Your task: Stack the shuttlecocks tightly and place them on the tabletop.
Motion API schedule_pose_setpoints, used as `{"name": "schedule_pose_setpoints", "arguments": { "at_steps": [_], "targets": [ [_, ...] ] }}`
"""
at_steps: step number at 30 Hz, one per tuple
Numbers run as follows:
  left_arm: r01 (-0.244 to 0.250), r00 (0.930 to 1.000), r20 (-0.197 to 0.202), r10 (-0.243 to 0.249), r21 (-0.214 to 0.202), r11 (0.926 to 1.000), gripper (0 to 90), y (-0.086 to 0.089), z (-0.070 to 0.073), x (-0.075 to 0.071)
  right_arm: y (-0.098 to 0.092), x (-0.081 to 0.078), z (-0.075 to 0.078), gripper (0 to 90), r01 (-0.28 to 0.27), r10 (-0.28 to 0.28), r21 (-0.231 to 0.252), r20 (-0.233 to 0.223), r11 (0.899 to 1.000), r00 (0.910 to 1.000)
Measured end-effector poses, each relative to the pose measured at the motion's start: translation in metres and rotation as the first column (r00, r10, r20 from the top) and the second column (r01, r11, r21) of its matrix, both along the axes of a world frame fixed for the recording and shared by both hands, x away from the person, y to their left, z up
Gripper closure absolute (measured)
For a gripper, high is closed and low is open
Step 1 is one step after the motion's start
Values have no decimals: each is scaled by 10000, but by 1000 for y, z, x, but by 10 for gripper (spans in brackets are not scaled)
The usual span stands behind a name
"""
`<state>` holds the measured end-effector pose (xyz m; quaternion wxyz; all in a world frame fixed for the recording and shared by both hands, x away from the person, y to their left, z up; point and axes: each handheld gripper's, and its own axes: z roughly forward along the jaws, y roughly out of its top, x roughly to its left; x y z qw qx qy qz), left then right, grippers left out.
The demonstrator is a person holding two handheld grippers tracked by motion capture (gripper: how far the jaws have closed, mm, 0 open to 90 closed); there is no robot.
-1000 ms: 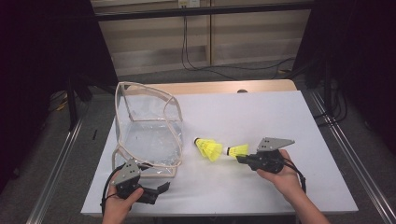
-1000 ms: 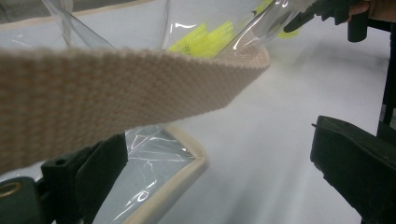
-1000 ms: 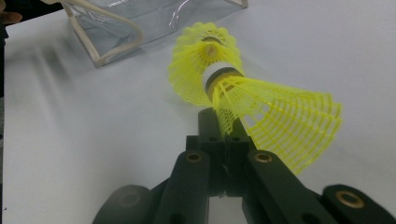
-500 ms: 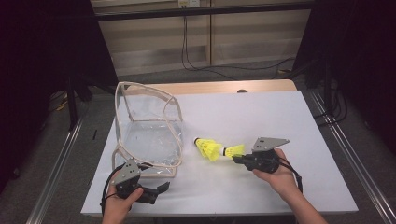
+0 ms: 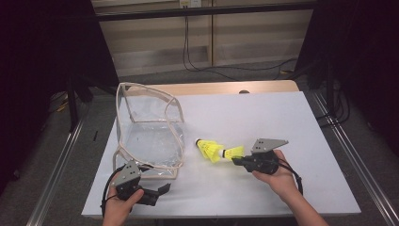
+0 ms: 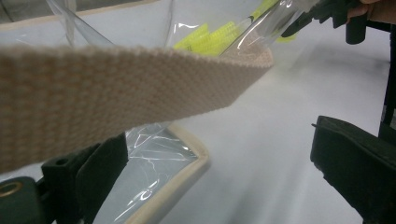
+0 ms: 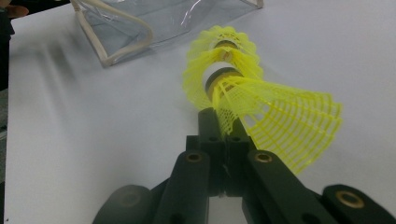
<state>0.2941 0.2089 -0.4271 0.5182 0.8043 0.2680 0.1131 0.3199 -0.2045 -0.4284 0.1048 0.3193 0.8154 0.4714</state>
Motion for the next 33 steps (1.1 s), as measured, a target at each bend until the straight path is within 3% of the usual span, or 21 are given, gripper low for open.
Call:
{"name": "schedule_pose_setpoints", "arguments": {
  "at_steps": [25, 33],
  "targets": [
    [42, 10000, -31, -42, -11, 10000, 39, 0, 0, 0, 13, 4, -2, 900, -77, 77, -58, -43, 10000, 10000],
    [25, 10000, -52, -26, -49, 10000, 39, 1, 0, 0, 22, 9, -6, 900, -53, 47, -321, -162, 9995, 9999]
  ]
}}
